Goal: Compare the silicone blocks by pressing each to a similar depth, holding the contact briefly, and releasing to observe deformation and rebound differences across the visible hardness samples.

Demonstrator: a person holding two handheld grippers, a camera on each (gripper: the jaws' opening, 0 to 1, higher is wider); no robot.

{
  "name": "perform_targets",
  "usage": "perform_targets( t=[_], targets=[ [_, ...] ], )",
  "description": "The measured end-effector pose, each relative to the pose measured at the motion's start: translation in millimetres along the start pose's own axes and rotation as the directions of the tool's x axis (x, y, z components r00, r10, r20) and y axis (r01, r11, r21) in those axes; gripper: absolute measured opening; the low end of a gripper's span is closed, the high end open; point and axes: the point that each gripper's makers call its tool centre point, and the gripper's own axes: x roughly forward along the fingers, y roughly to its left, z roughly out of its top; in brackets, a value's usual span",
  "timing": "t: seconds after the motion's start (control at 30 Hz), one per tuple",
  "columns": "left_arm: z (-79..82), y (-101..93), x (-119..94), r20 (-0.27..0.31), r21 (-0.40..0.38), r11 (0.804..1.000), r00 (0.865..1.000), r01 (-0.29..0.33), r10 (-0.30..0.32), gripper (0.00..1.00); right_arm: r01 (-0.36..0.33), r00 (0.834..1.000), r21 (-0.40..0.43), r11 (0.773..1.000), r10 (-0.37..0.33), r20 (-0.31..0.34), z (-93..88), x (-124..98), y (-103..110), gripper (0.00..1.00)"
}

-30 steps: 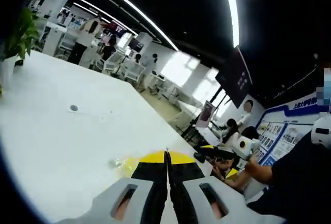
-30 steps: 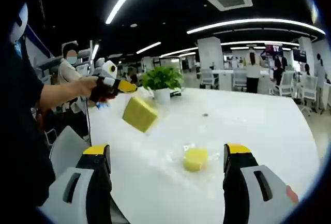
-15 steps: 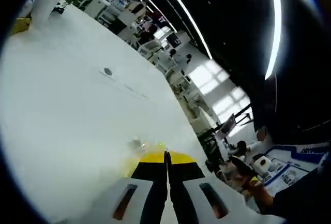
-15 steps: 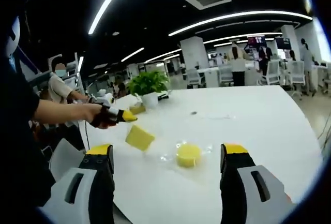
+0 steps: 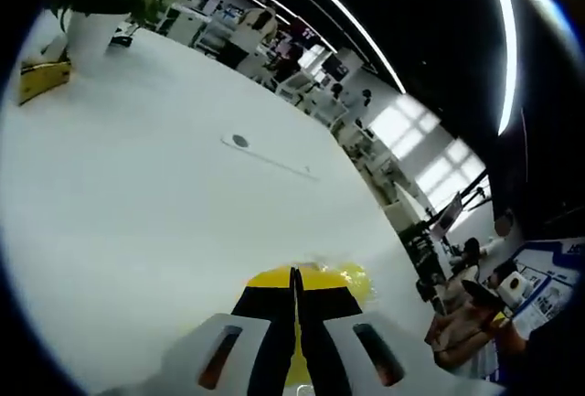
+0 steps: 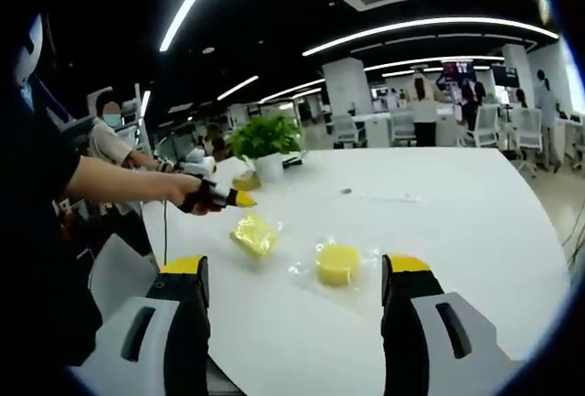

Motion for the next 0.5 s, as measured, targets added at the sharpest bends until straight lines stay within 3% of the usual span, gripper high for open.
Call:
perform_targets(
  t=[0.1, 0.27, 0.4, 0.5],
  targets=[
    [0.7, 13.0, 4, -0.009, 0.035, 0.999, 0.999, -0.037, 0.037, 0.00, 0.003, 1.000, -0.009, 1.000, -0.003, -0.005, -1.4, -1, 1, 0.70],
    [-3.1, 33.7, 12, -0.015, 0.004, 0.997, 0.997, -0.082, 0.082, 0.00, 0.019, 0.999, -0.014, 1.000, -0.019, -0.032, -7.7, -4, -4, 0.68],
    [-5.9, 39.9, 15, -0.013, -0.017, 0.996, 0.996, -0.088, 0.088, 0.00, 0.030, 0.999, -0.009, 1.000, -0.030, -0.035, -9.4, -6, -6, 0.67],
    [-9.7, 42.8, 20, -0.024, 0.010, 0.995, 0.995, -0.097, 0.097, 0.00, 0.036, 0.999, -0.009, 0.999, -0.036, -0.041, -10.1, -6, -6, 0.67]
  ],
)
